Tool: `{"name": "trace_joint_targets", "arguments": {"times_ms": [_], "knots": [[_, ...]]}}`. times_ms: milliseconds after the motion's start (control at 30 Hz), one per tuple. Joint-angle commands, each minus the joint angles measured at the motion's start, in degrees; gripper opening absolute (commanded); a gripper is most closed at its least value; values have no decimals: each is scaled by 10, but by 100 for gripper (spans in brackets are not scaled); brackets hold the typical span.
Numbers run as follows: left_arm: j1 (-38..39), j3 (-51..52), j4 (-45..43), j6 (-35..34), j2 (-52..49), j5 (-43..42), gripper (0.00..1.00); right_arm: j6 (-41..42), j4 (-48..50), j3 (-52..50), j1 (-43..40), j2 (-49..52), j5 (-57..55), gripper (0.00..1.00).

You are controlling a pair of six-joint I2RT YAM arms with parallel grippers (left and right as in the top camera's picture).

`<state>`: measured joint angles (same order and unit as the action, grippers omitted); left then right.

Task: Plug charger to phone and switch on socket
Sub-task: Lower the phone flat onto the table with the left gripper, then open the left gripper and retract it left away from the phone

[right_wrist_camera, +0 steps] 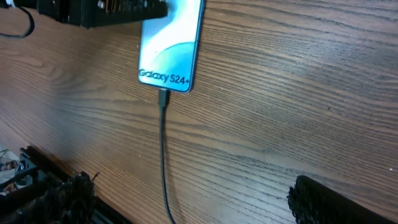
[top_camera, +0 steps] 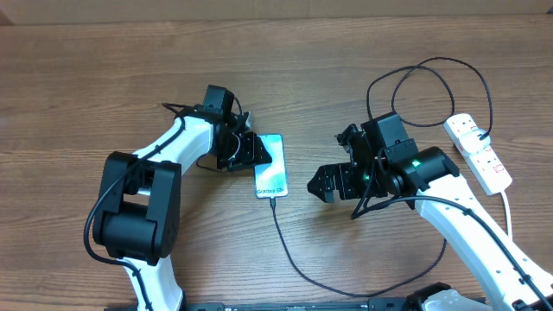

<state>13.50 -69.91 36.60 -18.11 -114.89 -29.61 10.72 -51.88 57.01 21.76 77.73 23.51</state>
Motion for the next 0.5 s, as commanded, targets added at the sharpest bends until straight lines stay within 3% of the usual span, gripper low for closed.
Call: {"name": "trace_joint_targets", "arguments": {"times_ms": [0, 167, 467], "knots": [[-6, 38, 2, -3, -66, 165, 43, 0, 3, 3, -1, -10, -6, 100], [-8, 24, 24, 0, -64, 203, 48, 0, 3, 3, -2, -10, -6, 100], [-8, -83, 150, 3, 22, 280, 91, 0, 12, 3, -2, -10, -6, 100]]}}
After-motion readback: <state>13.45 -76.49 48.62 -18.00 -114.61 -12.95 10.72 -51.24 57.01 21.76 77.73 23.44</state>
